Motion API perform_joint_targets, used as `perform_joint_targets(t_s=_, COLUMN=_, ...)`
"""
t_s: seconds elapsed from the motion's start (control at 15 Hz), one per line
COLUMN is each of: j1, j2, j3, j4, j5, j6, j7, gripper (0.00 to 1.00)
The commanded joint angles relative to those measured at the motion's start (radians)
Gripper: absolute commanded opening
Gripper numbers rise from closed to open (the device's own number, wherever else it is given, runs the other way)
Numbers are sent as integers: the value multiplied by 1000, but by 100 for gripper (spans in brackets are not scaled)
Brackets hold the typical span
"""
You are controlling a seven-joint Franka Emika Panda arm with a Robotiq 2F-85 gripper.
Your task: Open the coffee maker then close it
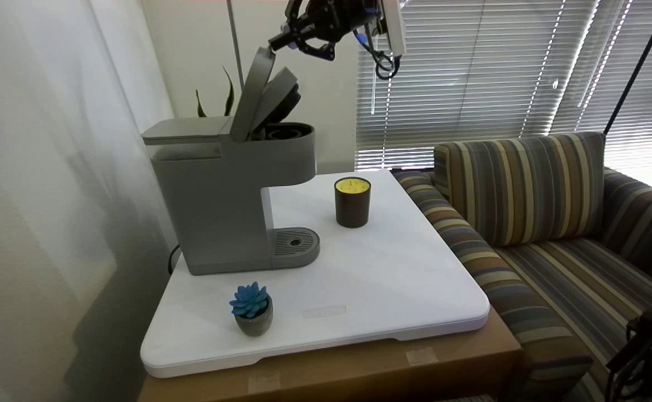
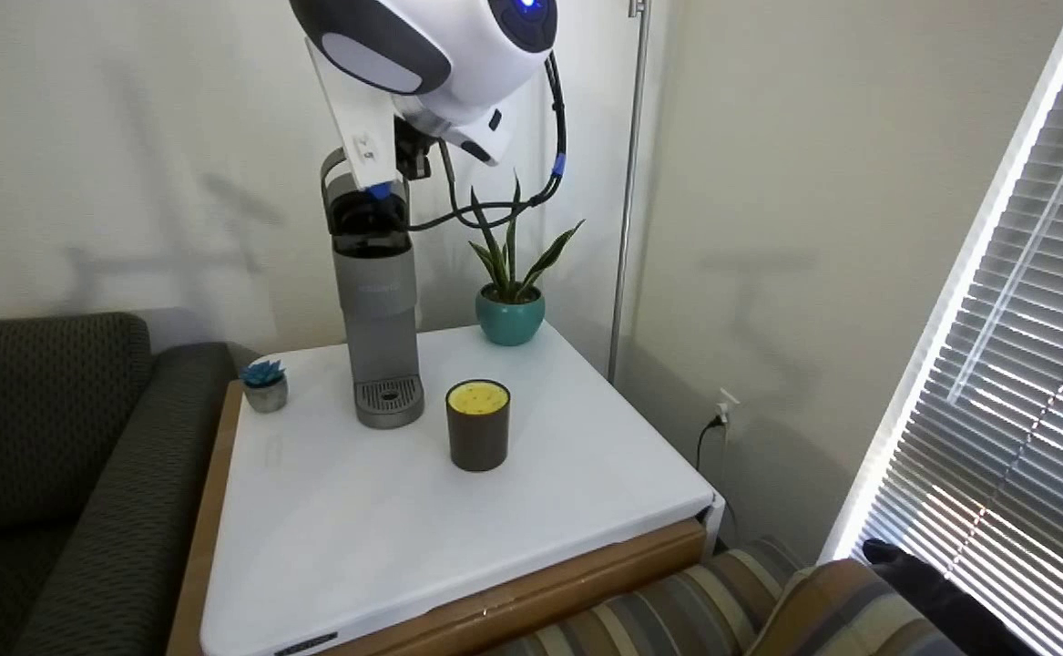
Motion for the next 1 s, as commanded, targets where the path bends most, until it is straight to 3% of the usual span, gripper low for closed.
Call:
perform_joint_targets(t_s=0.0, j1=-17, j2=41, j3=15, j4=68, j5=-35, j6=-37, j7=30, gripper=0)
perform_joint_targets(t_s=0.93, j1=-28, j2=40, j3=11, j4=102, j5=-85, j6=-31, j7=32, gripper=0)
